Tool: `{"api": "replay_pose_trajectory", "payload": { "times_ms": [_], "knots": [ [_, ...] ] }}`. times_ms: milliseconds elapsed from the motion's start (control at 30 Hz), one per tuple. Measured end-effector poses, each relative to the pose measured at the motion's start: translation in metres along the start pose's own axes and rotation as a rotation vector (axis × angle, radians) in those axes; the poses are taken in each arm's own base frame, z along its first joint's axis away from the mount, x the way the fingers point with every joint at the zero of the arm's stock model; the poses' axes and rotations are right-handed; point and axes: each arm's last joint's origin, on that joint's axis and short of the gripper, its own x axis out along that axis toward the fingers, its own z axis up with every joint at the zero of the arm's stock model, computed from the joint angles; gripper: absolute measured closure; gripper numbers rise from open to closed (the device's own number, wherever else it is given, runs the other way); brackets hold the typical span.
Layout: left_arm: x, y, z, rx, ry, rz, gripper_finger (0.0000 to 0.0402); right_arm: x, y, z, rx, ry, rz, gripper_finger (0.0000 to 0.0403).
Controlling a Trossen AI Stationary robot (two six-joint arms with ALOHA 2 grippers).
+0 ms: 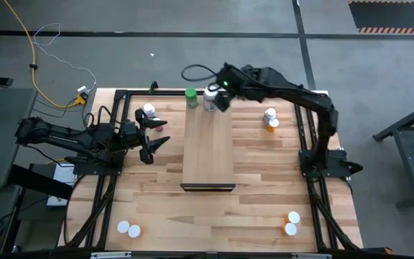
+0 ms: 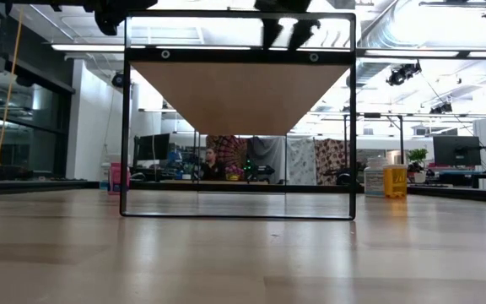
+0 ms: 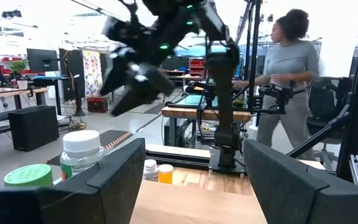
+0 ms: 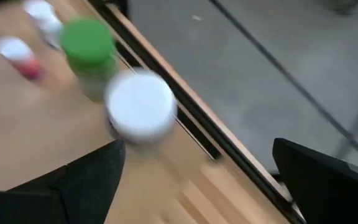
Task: Pick and place medicine bottles onto shelf by color
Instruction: Put the orange pill bottle on the shelf
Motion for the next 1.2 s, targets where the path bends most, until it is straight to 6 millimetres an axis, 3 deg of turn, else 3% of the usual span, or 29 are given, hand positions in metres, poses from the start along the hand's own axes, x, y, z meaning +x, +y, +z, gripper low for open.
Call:
{"api": "replay_pose_trajectory", "payload": {
  "times_ms": [133, 267, 433, 533, 867, 1200],
  "knots": [
    [0.000, 0.000, -0.001, 0.004, 0.010, -0.001, 0.0140, -0.023, -0.013, -0.029, 0.039, 0.012, -0.109, 0.0004],
    [0.000, 0.000, -0.001, 0.004, 0.012, -0.001, 0.0140, -0.037, -0.032, -0.074, 0.132, -0.003, -0.134, 0.0004],
    [0.000, 0.000, -0.001, 0.004, 0.013, 0.002, 0.0140, -0.032, -0.049, -0.144, 0.257, -0.057, -0.053, 0.0004],
    [0.000, 0.000, -0.001, 0.004, 0.013, 0.012, 0.0140, -0.024, -0.054, -0.175, 0.323, -0.116, 0.051, 0.0004],
    [0.000, 0.002, -0.001, 0.062, 0.018, 0.058, 0.0140, 0.016, -0.042, -0.219, 0.512, -0.519, 0.228, 0.0004],
    [0.000, 0.001, -0.001, 0.084, 0.018, 0.054, 0.0140, 0.041, -0.034, -0.243, 0.542, -0.539, 0.238, 0.0004]
  ]
}}
